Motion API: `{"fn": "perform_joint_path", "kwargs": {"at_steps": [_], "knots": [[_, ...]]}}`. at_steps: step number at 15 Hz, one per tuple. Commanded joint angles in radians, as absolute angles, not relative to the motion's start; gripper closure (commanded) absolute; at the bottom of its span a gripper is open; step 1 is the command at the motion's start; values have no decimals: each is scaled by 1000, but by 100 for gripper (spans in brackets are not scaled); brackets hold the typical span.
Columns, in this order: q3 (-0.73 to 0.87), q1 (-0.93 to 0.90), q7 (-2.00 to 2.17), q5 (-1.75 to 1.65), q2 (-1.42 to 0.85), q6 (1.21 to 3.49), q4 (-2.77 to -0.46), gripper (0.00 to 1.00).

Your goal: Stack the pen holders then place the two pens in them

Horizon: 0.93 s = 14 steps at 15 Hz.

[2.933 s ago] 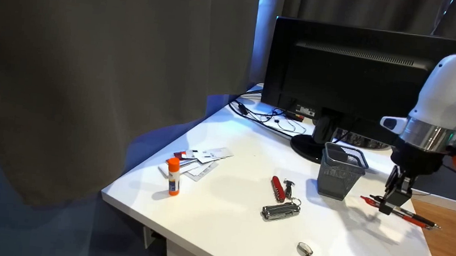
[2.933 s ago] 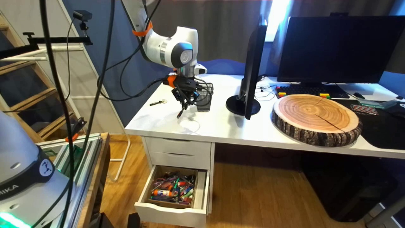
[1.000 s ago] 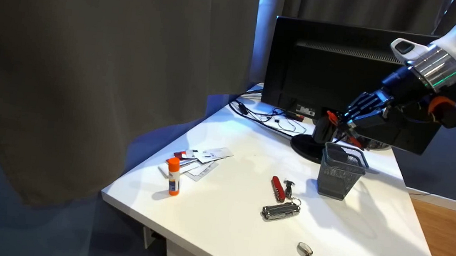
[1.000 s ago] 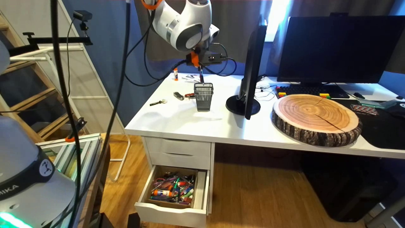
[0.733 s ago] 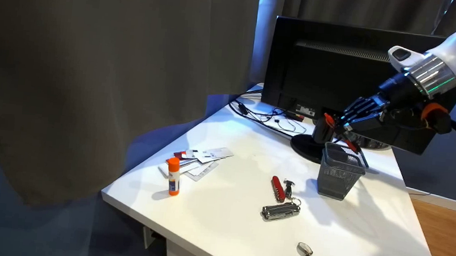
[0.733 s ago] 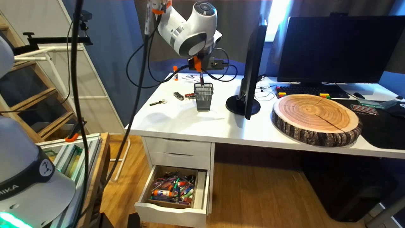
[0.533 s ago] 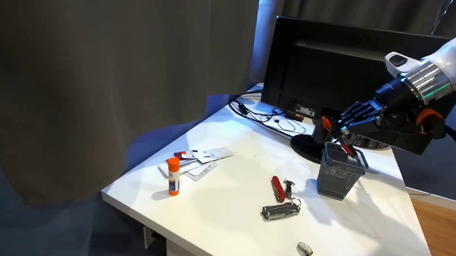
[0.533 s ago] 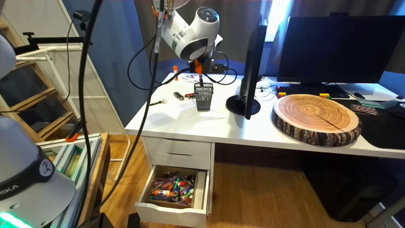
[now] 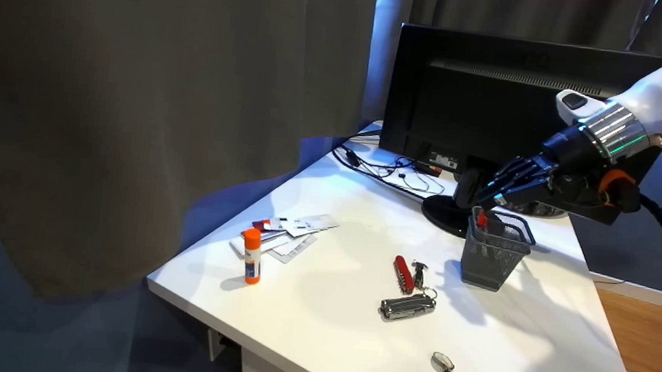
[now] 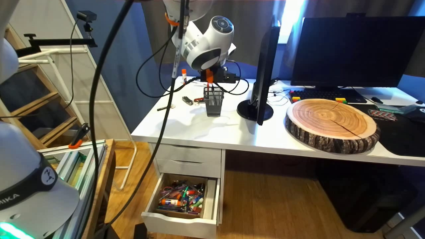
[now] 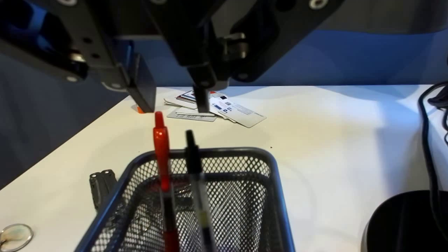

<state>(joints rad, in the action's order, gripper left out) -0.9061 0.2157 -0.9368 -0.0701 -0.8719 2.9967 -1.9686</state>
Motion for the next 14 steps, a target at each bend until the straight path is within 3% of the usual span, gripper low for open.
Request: {"fn": "perform_joint_path", "kwargs": {"at_steps": [1,5,6,14], "knots": [[-921,235,-929,-98,-890,3023,-1969,33],[-891,214,-857,-83,-798,3026,-2012,4],[-879,206,-827,-78,-762,3032,-2031,1],[-812,139,-493,-55,-418,2994,-2212,0]]}}
